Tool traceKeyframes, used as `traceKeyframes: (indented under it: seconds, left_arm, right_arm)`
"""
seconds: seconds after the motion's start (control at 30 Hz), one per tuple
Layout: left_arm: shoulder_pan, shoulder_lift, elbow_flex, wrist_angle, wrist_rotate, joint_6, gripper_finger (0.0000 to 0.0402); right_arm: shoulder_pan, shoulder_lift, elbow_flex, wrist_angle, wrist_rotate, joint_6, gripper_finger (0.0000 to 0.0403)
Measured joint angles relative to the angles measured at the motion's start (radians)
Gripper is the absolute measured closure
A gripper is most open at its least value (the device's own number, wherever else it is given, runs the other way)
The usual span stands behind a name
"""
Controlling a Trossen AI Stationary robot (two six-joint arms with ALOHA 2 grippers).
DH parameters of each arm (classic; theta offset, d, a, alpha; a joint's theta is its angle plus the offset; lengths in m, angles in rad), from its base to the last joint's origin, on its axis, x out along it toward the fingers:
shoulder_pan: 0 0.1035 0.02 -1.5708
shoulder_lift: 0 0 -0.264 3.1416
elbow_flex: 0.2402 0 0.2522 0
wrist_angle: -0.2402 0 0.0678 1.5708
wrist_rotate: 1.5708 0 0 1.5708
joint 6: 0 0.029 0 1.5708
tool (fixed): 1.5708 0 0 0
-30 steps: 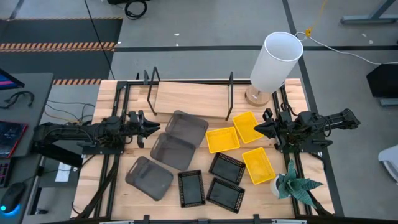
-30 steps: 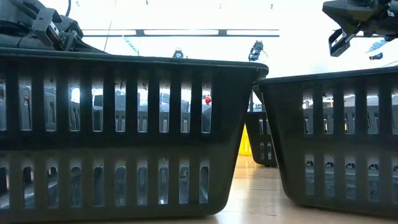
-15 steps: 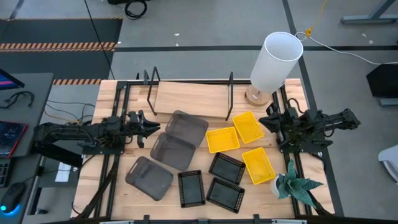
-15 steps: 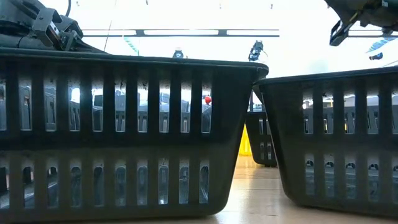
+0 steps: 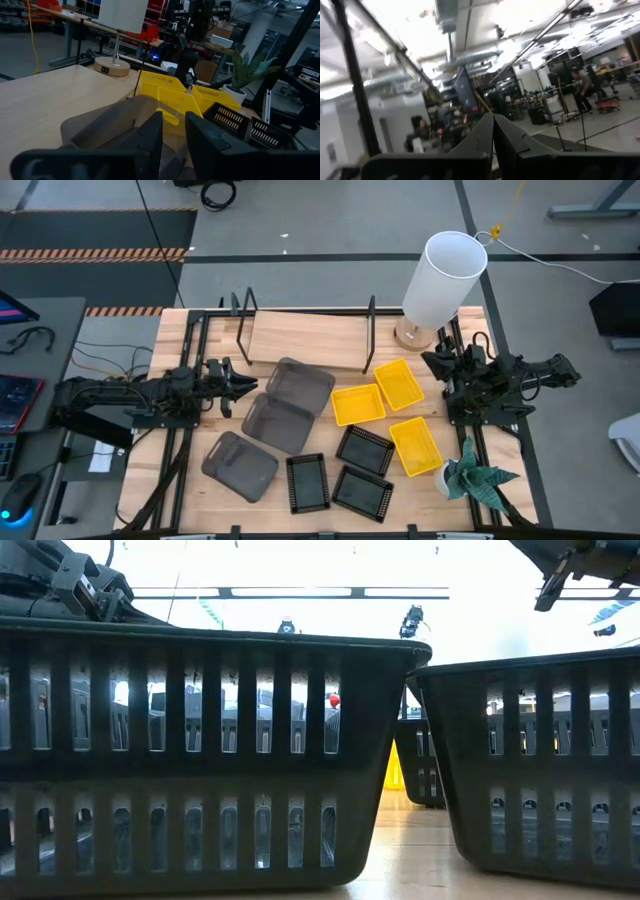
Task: Stack baskets on shelf by color
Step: Stack the bottom yellow basket on the top right yellow basket
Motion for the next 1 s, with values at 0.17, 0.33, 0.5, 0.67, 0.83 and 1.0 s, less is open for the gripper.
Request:
traceKeyframes:
  seconds: [0.17,0.33,0.5,0.67,0.83,1.0]
  left_arm:
    - [0.0,0.0,0.0,0.0,0.0,0.0,0.0315]
    - [0.0,0.0,0.0,0.0,0.0,0.0,0.0319]
    - [0.0,0.0,0.0,0.0,0.0,0.0,0.0314]
    - [0.0,0.0,0.0,0.0,0.0,0.0,0.0311]
    - [0.0,0.0,0.0,0.0,0.0,0.0,0.031]
    - [0.0,0.0,0.0,0.0,0.0,0.0,0.031]
  right_arm:
    - [0.0,0.013,0.046,-0.051,-0.012,0.025,0.0385]
    - [0.0,0.059,0.096,-0.121,0.027,0.02,0.0385]
    - [0.0,0.114,0.189,-0.301,0.029,0.035,0.0385]
    - [-0.009,0.203,0.25,-0.443,0.029,0.045,0.0385]
    - [-0.016,0.313,0.251,-0.483,0.006,0.095,0.0385]
    - [-0.015,0.396,0.266,-0.545,-0.046,0.148,0.0381]
